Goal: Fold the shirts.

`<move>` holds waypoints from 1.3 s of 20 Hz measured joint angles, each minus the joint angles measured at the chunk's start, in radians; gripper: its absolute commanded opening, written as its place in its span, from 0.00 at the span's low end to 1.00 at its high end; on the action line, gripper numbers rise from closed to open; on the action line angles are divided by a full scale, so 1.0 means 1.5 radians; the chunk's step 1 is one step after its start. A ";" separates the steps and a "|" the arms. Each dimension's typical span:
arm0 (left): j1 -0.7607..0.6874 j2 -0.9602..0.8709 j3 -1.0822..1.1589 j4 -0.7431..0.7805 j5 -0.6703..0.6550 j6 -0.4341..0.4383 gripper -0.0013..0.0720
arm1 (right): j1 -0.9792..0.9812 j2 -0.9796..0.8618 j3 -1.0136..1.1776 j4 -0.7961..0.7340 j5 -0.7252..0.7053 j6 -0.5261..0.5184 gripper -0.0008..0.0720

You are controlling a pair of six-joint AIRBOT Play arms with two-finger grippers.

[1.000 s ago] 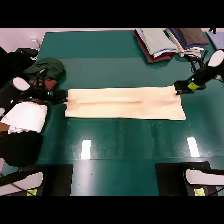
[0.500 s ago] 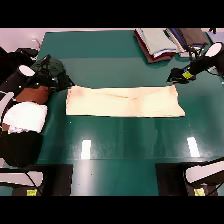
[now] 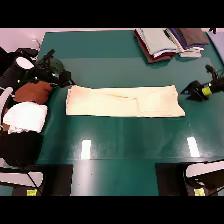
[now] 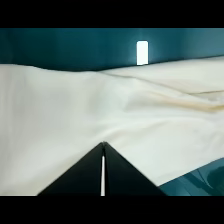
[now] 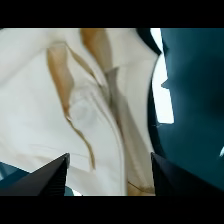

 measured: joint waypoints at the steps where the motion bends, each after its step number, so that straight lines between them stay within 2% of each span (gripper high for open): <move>1: -0.015 -0.001 0.001 0.000 -0.002 -0.002 0.05 | -0.015 -0.007 -0.020 0.011 -0.003 -0.009 0.83; 4: -0.069 -0.001 0.002 0.000 0.010 -0.022 0.05 | -0.035 -0.037 -0.058 0.038 -0.014 -0.036 0.82; 6: -0.104 -0.001 0.002 0.000 0.026 -0.041 0.05 | -0.026 -0.057 -0.069 0.060 -0.011 -0.054 0.76; 7: -0.123 -0.002 0.002 0.001 0.037 -0.052 0.05 | -0.016 -0.067 -0.072 0.065 -0.013 -0.063 0.70; 8: -0.139 -0.004 0.002 0.001 0.047 -0.062 0.05 | -0.004 -0.076 -0.075 0.069 -0.020 -0.075 0.56; 9: -0.157 -0.007 0.003 0.001 0.060 -0.070 0.05 | 0.007 -0.084 -0.077 0.082 -0.024 -0.084 0.36; 10: -0.175 -0.012 0.003 0.001 0.077 -0.077 0.05 | 0.019 -0.091 -0.079 0.091 -0.030 -0.095 0.23; 11: -0.190 -0.020 0.005 0.001 0.089 -0.083 0.05 | 0.029 -0.092 -0.080 0.096 -0.037 -0.104 0.17; 12: -0.206 -0.033 0.011 0.001 0.105 -0.090 0.05 | 0.038 -0.090 -0.081 0.100 -0.041 -0.111 0.05; 18: -0.286 -0.163 0.123 -0.003 0.138 -0.105 0.05 | 0.064 0.008 -0.050 0.132 -0.035 -0.125 0.03; 26: -0.356 -0.319 0.286 -0.005 0.130 -0.120 0.05 | 0.205 0.111 0.150 0.161 0.035 -0.028 0.03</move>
